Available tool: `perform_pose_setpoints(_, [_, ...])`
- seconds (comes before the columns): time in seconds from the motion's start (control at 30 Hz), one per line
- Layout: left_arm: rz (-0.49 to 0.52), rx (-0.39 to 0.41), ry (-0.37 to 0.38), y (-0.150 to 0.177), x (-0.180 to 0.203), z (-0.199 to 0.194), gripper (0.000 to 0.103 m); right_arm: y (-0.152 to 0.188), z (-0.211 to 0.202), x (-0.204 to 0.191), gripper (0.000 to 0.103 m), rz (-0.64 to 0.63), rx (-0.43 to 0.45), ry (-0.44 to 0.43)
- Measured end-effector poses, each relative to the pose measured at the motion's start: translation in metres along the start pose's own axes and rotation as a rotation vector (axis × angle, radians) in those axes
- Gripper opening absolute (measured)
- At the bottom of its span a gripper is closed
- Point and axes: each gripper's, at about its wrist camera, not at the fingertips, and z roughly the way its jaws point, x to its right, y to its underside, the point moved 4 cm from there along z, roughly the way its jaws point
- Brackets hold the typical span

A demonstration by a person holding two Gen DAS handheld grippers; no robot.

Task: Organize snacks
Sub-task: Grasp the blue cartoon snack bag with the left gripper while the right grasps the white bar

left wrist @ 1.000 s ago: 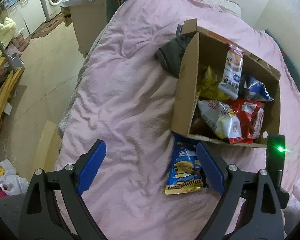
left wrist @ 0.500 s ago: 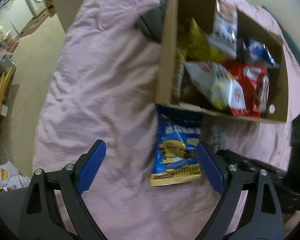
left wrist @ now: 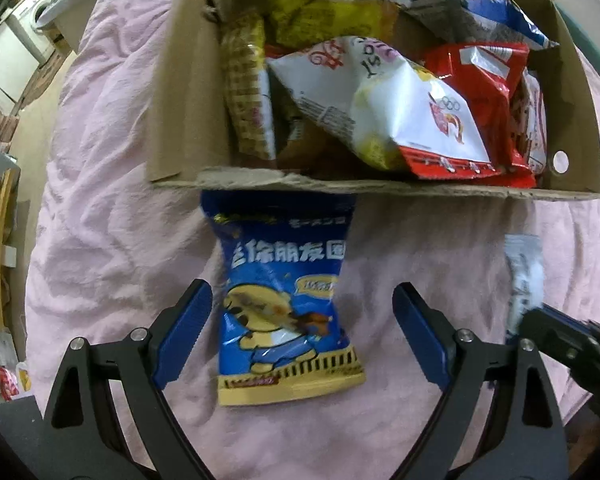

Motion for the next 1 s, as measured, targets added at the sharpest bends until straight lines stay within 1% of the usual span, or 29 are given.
perform_pose_setpoints(0.17, [0.002,0.003,-0.020,0.001,0.011,0.007,0.089,0.004,-0.004,0.008,0.012,0.018,0.014,0.001])
perform_pose_setpoints(0.2, [0.004,0.003,-0.027,0.002,0.012,0.008,0.087,0.004,-0.006,0.010,0.012,0.020,0.017,0.003])
perform_pose_setpoints(0.27, [0.008,0.001,-0.037,0.001,0.014,0.010,0.076,0.003,-0.010,0.012,0.012,0.023,0.022,0.003])
perform_pose_setpoints(0.3, [0.010,-0.003,-0.044,0.001,0.015,0.011,0.067,0.003,-0.011,0.012,0.012,0.024,0.024,0.003])
perform_pose_setpoints(0.33, [0.011,-0.007,-0.049,0.001,0.016,0.013,0.055,0.003,-0.012,0.012,0.012,0.024,0.027,0.002])
perform_pose_setpoints(0.37, [0.009,-0.012,-0.057,0.002,0.015,0.014,0.048,0.002,-0.013,0.011,0.012,0.024,0.029,0.001])
perform_pose_setpoints(0.5, [-0.005,-0.015,-0.053,0.008,0.007,0.012,0.036,0.001,-0.014,0.007,0.012,0.011,0.033,0.001])
perform_pose_setpoints(0.77, [-0.016,-0.007,-0.041,0.022,-0.008,0.000,0.034,0.002,-0.012,-0.004,0.012,-0.019,0.031,0.011])
perform_pose_setpoints(1.0, [-0.033,-0.002,-0.017,0.026,-0.021,-0.013,0.032,0.002,-0.019,-0.008,0.012,-0.025,0.045,0.011])
